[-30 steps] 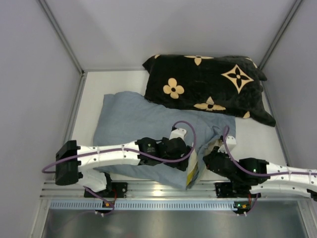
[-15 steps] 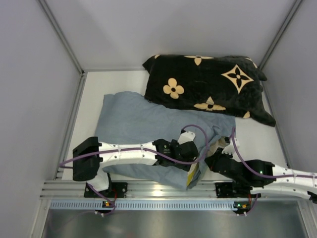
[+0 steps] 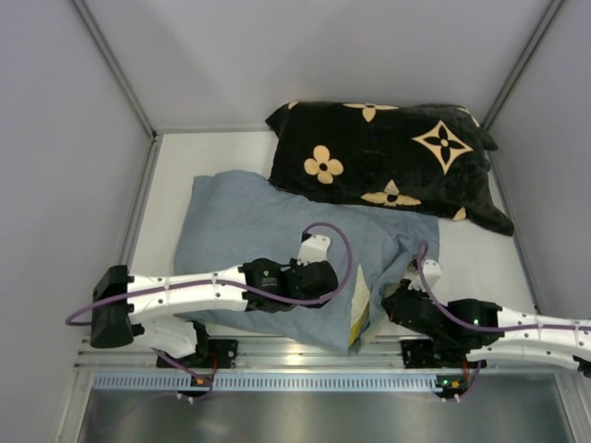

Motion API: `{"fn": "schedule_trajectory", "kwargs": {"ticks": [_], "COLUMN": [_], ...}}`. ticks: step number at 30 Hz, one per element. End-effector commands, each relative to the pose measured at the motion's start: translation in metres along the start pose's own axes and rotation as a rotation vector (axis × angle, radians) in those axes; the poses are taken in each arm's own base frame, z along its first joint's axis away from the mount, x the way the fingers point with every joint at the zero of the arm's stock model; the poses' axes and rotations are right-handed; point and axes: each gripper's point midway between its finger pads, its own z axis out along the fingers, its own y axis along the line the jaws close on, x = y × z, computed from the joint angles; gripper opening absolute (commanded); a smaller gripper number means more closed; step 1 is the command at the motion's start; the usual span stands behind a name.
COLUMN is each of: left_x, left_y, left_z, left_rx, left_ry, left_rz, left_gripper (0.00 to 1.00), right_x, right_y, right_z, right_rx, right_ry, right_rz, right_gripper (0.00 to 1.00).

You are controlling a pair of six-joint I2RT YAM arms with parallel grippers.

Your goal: Remove the pillowcase from the pillow

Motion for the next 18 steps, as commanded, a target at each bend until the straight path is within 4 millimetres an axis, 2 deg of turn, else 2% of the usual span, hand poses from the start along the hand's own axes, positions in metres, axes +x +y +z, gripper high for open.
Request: {"fn": "schedule_trajectory", "kwargs": {"ticks": [1,3,5,8,9,10,11,12,14,16,18], "left_x": [0.014,0.03,0.036,0.027,0.016,0.011,0.005,-0.007,-0.01,-0.019,-0.015], "left_y": [0.045,0.063,0.071,0.057,0.046,0.04,0.033,0.021,0.009,-0.005,-0.013], "left_z": [0.0,0.005,0.007,-0.001,-0.007,-0.011,-0.012,-0.018,-0.012,-0.008,0.009], "left_rx": [-0.137,-0.175,-0.191,-0.117,-0.081,-0.055,-0.037,-0.005,0.002,0.011,-0.016], "left_ry": [0.006,0.029,0.037,0.02,-0.001,-0.007,-0.014,-0.032,-0.021,-0.026,-0.001], "left_rz": [-0.011,-0.014,-0.038,-0.051,-0.058,-0.038,-0.031,-0.033,0.009,0.032,0.066], "left_gripper": [0.0,0.0,0.0,0.02,0.19,0.59,0.73,0.79,0.88,0.9,0.91], "right_x": [0.012,0.014,0.014,0.012,0.011,0.011,0.01,0.009,0.008,0.008,0.007], "right_y": [-0.003,-0.004,-0.004,-0.002,-0.001,0.0,-0.001,0.0,0.001,0.002,0.002], "right_z": [0.008,0.009,0.01,0.009,0.009,0.009,0.009,0.009,0.009,0.008,0.008], "right_rx": [0.02,0.028,0.033,0.036,0.037,0.034,0.036,0.032,0.03,0.025,0.019], "right_ry": [0.027,0.032,0.031,0.029,0.027,0.024,0.021,0.018,0.014,0.012,0.012], "right_rz": [0.009,0.001,-0.005,-0.013,-0.014,-0.01,-0.011,-0.006,-0.004,-0.002,0.0], "right_gripper": [0.0,0.01,0.0,0.01,0.01,0.0,0.0,0.0,0.01,0.01,0.01]}}
